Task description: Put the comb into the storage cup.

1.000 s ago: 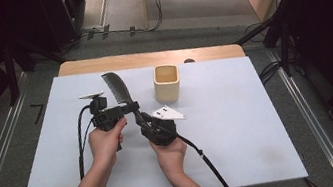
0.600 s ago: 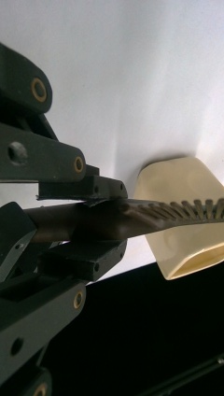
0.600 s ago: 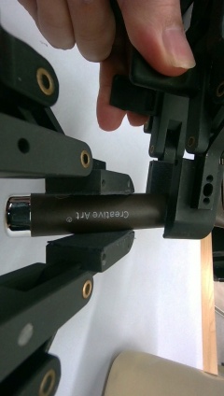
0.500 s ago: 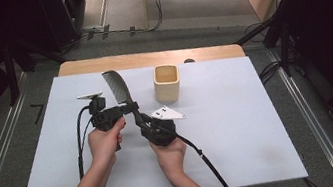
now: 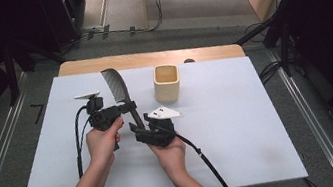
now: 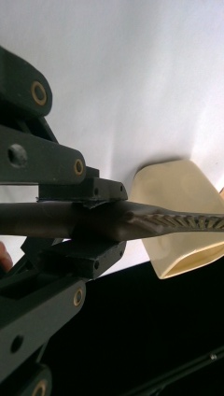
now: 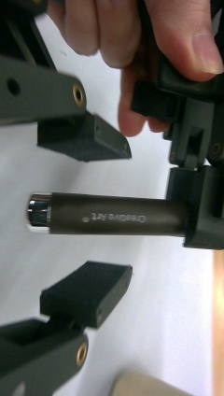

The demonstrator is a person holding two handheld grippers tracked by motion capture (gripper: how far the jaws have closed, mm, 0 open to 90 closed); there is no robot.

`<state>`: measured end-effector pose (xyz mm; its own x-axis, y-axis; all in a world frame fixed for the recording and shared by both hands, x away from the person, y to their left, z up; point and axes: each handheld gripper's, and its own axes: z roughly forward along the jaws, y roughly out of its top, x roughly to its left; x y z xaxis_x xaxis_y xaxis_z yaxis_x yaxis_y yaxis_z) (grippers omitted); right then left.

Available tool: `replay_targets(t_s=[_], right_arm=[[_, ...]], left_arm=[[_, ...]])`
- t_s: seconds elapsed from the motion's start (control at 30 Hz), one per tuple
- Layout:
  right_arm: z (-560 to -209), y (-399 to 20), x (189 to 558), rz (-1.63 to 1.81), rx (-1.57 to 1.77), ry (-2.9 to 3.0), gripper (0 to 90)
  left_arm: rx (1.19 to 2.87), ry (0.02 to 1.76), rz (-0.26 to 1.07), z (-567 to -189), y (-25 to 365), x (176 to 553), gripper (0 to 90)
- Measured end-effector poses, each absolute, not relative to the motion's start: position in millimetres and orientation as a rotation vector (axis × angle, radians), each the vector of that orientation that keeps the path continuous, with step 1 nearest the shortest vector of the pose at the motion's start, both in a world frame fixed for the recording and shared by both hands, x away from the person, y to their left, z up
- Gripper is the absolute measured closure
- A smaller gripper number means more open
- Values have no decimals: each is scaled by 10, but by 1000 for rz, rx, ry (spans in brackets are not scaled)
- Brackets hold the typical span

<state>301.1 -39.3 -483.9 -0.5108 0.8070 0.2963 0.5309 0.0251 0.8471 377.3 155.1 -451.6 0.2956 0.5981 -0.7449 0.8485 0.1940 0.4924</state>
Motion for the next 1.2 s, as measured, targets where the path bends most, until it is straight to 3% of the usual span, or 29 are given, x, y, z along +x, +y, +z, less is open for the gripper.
replay_targets(t_s=[0.2,1.2], right_arm=[[-4818,-422,3031,1483,1395,2139,281],[-4723,-640,3094,1415,1060,2615,280]], left_arm=[[1541,1388,-242,-4485,1561,3779,736],[1621,1318,-176,-4412,1650,3766,735]])
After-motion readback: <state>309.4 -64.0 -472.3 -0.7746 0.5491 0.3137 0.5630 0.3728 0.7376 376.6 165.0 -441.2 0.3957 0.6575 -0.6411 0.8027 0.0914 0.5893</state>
